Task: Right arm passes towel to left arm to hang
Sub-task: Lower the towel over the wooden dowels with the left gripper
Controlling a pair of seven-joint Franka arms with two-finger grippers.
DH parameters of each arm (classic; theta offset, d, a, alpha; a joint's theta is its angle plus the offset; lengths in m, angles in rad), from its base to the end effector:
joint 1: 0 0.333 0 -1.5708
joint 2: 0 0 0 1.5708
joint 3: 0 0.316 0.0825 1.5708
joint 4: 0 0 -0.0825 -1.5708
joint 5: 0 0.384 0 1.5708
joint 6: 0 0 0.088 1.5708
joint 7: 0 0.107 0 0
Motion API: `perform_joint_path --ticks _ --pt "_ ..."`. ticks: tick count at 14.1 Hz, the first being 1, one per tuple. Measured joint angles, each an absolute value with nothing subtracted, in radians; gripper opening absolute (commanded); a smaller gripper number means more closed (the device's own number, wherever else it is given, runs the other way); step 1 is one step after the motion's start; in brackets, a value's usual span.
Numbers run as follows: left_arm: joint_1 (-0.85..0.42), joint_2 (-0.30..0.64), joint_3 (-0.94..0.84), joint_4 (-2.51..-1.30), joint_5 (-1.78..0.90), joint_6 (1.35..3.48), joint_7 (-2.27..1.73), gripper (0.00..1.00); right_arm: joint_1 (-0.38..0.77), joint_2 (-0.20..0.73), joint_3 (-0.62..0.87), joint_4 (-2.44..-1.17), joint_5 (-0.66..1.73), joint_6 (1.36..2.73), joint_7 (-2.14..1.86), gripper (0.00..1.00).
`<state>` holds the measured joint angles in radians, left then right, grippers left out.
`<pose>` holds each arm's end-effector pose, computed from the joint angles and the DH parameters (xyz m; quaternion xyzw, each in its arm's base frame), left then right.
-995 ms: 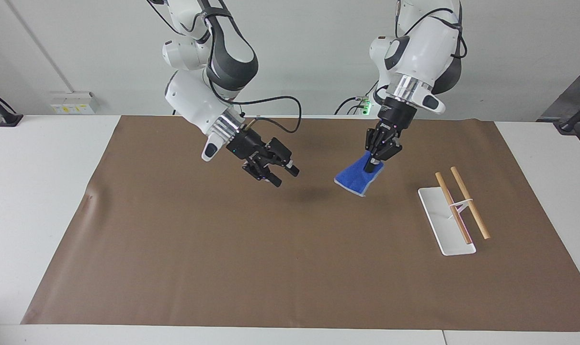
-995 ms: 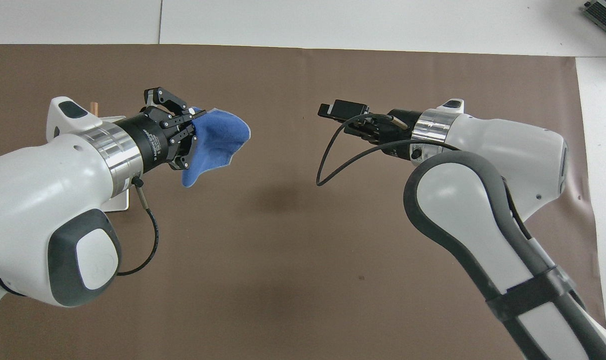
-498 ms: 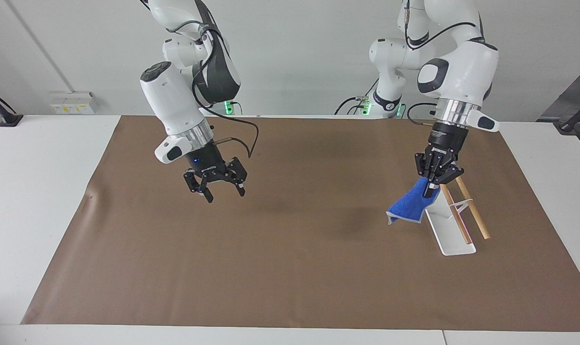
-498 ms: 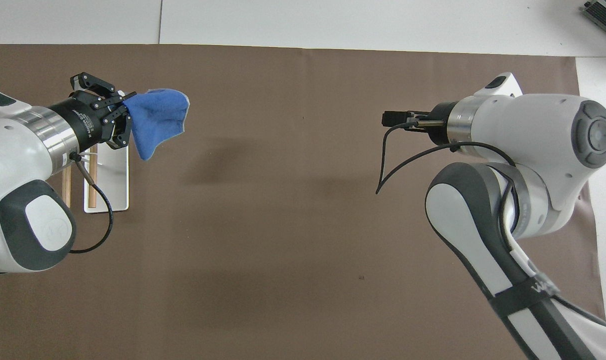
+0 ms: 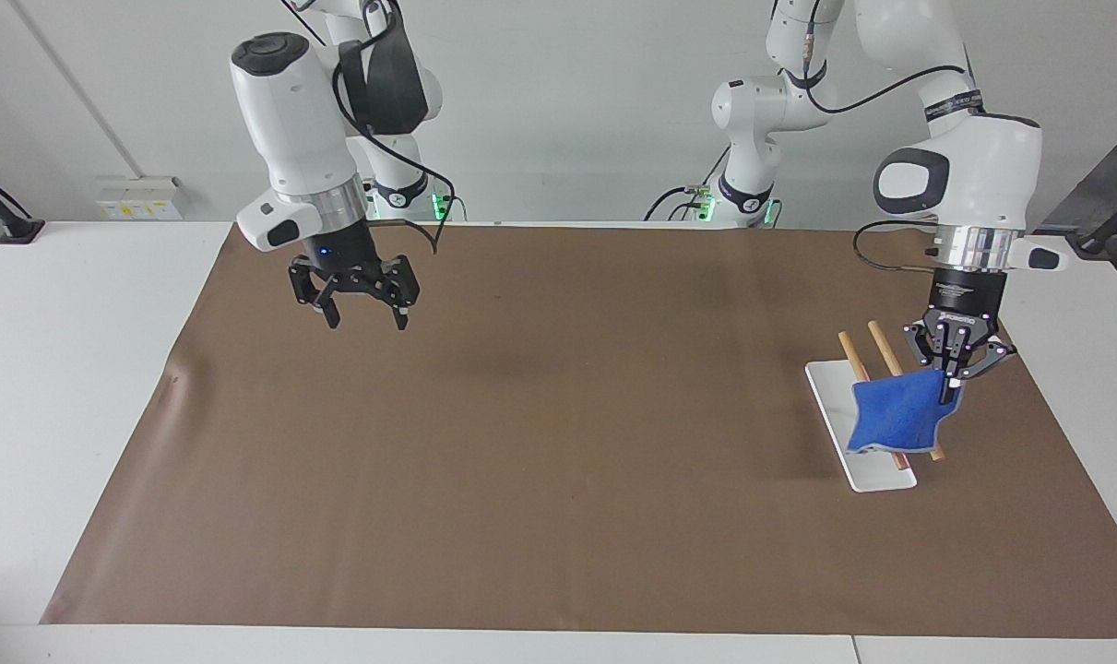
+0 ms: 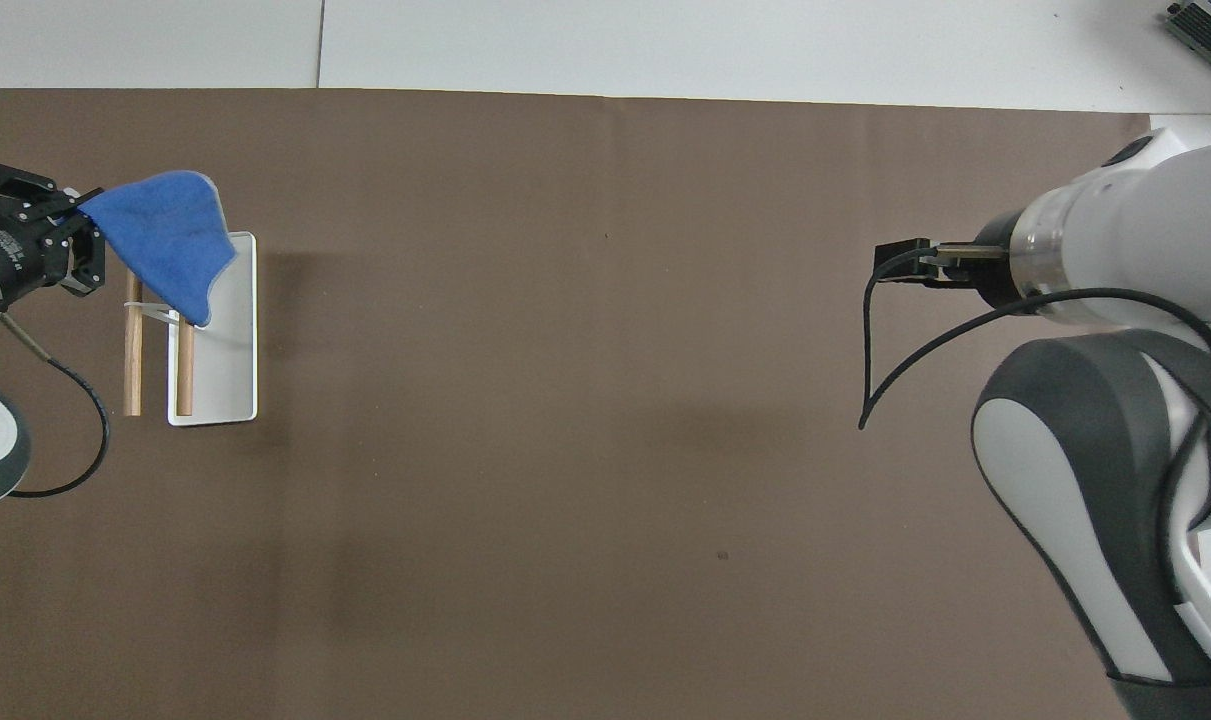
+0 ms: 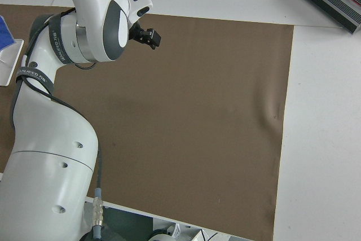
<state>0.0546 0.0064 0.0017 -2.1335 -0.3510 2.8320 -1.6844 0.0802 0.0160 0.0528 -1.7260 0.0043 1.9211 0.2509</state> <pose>0.5849 0.0506 0.4822 0.4912 0.7974 0.1519 0.3159 0.5805 0.0778 0.5739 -0.9942 0.0593 -0.0873 0.0195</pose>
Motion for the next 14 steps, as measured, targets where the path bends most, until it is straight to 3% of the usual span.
perform_joint_path --ticks 6,7,9,11,14 --pt "0.166 0.005 0.001 -2.226 -0.351 2.840 -1.681 0.00 0.072 -0.011 -0.091 -1.526 -0.003 1.582 0.141 1.00" --pt "0.182 0.005 0.002 -2.237 -0.351 2.840 -1.681 0.07 0.067 -0.012 -0.115 -1.489 -0.003 1.529 0.110 1.00" --pt "0.195 0.005 0.001 -2.254 -0.351 2.841 -1.681 0.43 0.057 -0.017 -0.142 -1.460 -0.003 1.473 0.076 1.00" --pt "0.195 0.005 0.000 -2.261 -0.351 2.843 -1.681 1.00 0.057 -0.027 -0.144 -1.486 -0.003 1.474 0.073 1.00" --pt "0.207 0.004 0.001 -2.259 -0.351 2.845 -1.681 1.00 0.060 -0.033 -0.138 -1.517 -0.003 1.484 0.073 1.00"
